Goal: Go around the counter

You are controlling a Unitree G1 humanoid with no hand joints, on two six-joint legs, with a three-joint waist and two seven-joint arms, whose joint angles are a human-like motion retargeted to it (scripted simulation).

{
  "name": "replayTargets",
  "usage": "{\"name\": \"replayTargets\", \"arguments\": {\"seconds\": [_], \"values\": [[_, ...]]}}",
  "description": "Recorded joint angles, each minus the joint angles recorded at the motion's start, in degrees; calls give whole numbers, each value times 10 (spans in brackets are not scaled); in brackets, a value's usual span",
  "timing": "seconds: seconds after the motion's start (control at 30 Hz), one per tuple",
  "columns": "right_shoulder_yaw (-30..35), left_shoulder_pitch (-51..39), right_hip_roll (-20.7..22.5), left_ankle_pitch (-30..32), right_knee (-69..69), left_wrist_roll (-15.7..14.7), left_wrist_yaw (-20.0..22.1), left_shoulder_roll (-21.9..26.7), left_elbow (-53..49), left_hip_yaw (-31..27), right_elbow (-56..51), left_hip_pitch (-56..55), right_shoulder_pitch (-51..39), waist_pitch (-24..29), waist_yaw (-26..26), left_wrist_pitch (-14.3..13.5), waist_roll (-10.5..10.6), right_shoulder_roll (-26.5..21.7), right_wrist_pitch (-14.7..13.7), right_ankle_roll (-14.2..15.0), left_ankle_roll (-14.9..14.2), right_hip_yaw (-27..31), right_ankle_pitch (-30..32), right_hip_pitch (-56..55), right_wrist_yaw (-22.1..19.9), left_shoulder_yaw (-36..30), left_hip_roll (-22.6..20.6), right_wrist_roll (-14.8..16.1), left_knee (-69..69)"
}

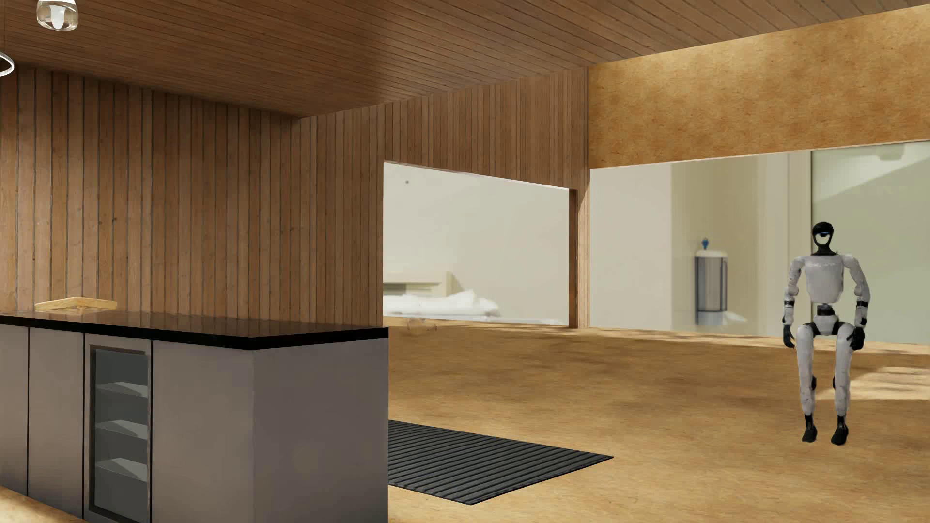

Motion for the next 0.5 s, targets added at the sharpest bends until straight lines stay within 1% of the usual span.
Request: {"name": "replayTargets", "arguments": {"seconds": [0.03,0.07,0.1,0.17,0.2,0.23,0.27,0.3,0.33,0.37,0.43,0.5], "values": [[3,2,2,6,56,0,0,1,-6,0,0,1,3,1,1,0,2,-2,0,0,0,0,-21,-2,0,-2,0,0,4],[5,5,6,9,146,0,0,3,-13,0,0,1,6,2,-6,0,4,-3,0,0,0,0,-93,-5,0,-6,-2,0,8],[-1,6,8,9,165,0,0,4,-19,0,-1,-2,10,0,-18,0,5,-5,0,0,0,0,-139,-24,0,-7,-6,0,15],[-17,5,-2,-1,284,0,0,15,-47,0,-12,25,16,26,-27,0,-5,-5,0,0,0,0,-154,-91,0,2,-18,0,22],[-25,0,-7,-13,354,0,0,19,-59,0,-17,39,20,38,-41,0,-8,-3,0,0,0,0,-159,-126,0,6,-20,0,26],[-31,-4,-9,-33,409,0,0,21,-75,0,-24,54,24,46,-57,0,-9,-2,0,0,0,0,-161,-164,0,14,-19,0,24],[-27,-12,-8,-57,435,0,0,22,-89,0,-25,70,28,51,-74,0,-6,-2,0,0,0,0,-157,-201,0,14,-14,0,16],[-25,-23,-5,-79,428,0,0,14,-88,0,-23,85,35,51,-97,0,4,-6,0,0,0,0,-152,-233,0,19,-2,0,6],[-30,-26,-9,-100,406,0,0,11,-100,0,-21,101,45,49,-121,0,11,-9,0,0,0,0,-141,-261,0,33,7,0,-4],[-23,-32,-15,-128,380,0,0,19,-119,0,-13,127,50,51,-127,0,11,-11,0,0,0,0,-117,-291,0,29,9,0,-18],[-15,-52,-25,-183,317,0,0,23,-126,0,9,173,54,61,-138,0,13,-11,0,0,0,0,-66,-335,0,15,15,0,-29],[-5,-70,-33,-206,262,0,0,25,-119,0,30,210,55,61,-152,0,10,-8,0,0,0,0,-50,-368,0,10,18,0,-32]]}}
